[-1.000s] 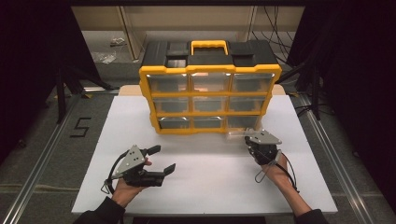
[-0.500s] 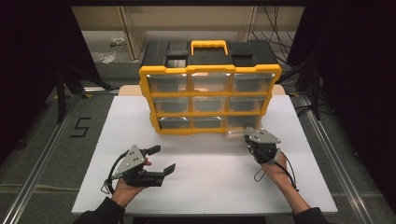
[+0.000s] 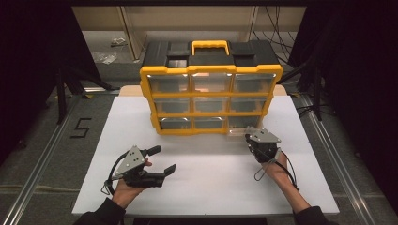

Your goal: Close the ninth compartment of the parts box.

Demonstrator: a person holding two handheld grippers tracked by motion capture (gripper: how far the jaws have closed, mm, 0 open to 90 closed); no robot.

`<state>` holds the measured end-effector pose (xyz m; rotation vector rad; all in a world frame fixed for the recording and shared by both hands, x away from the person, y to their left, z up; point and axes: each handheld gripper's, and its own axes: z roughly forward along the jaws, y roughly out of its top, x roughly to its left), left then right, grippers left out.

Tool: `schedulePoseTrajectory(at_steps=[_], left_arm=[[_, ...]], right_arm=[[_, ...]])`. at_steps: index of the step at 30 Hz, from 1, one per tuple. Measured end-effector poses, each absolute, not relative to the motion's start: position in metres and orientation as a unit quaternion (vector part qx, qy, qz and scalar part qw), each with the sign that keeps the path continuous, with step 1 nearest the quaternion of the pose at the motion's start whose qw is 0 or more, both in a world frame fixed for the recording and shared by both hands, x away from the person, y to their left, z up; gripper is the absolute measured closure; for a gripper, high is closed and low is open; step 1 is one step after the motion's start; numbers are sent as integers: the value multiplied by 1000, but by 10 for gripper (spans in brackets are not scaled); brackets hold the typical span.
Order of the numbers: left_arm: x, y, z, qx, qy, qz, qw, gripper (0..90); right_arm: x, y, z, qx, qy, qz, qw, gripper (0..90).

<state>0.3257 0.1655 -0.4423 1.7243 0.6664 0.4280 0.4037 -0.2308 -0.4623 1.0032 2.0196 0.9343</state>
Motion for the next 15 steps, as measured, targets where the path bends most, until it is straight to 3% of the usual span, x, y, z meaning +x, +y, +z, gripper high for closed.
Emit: schedulePoseTrajectory(at_steps=[15], left_arm=[[325, 166, -442, 738, 286, 184, 582, 157]], right_arm=[[410, -231, -464, 390, 773, 358, 350, 900]])
